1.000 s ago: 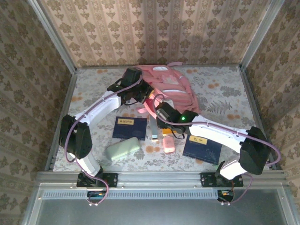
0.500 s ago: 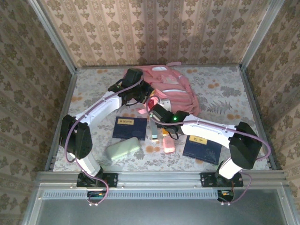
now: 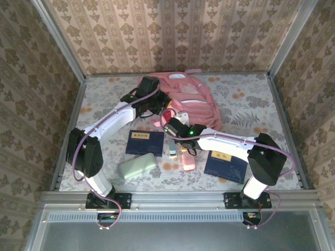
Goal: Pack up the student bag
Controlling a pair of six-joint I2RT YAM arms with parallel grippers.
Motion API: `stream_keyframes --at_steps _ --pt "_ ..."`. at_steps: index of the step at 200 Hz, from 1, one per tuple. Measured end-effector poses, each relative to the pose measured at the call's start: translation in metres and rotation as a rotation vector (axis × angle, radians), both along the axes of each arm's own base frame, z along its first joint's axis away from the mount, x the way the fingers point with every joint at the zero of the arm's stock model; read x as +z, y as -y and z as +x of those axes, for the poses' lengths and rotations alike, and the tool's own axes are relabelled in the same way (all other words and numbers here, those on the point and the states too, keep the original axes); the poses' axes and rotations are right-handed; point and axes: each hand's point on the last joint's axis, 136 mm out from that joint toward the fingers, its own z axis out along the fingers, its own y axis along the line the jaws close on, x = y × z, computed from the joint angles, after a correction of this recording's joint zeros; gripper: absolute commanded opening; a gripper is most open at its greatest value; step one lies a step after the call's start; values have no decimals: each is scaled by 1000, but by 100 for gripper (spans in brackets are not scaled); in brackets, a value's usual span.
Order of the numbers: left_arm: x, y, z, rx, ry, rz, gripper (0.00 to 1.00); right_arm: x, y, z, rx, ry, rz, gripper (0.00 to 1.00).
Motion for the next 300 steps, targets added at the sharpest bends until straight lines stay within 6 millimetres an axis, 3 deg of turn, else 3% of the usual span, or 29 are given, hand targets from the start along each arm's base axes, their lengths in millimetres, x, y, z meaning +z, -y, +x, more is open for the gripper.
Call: stream_keyframes --at_steps 90,192,249,300 --pt "2 -21 9 -29 16 -5 0 33 27 -1 -4 54 174 1" --pt "0 -33 8 -143 70 67 0 36 37 -6 107 -27 278 0" --pt "-6 -57 13 -159 70 124 0 28 38 -23 210 -120 259 3" --pt "-3 -57 14 -169 82 131 0 28 32 -25 258 -154 284 0"
